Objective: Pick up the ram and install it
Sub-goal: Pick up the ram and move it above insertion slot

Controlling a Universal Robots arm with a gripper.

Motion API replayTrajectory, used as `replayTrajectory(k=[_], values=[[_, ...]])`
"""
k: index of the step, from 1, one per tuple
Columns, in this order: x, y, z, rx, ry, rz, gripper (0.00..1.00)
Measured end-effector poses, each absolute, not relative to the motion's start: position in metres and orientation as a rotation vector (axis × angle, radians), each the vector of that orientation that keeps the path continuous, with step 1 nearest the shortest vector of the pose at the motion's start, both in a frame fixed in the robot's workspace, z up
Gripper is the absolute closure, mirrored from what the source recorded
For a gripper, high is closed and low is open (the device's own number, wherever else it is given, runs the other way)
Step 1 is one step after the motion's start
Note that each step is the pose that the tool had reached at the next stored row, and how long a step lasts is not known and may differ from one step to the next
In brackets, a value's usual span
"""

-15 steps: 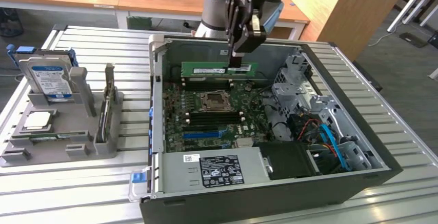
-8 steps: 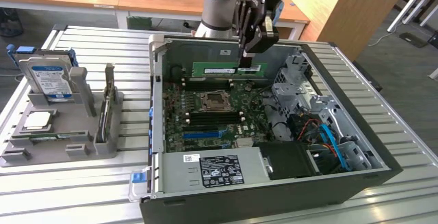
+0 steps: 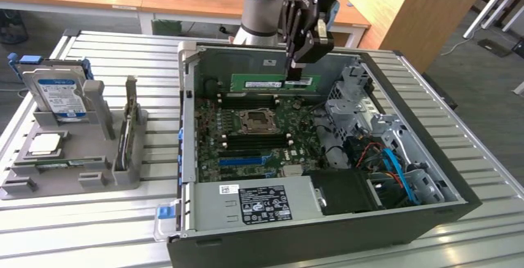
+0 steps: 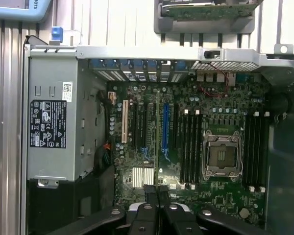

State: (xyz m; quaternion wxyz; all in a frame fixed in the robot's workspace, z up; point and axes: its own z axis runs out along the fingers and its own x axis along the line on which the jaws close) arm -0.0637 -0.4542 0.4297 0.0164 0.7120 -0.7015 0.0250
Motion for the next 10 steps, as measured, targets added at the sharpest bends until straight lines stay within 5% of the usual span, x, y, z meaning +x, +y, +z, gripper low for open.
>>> replayTrajectory(k=[10], values=[[-0.064, -0.436, 0.429, 2.212, -2.183, 0.078, 0.88]])
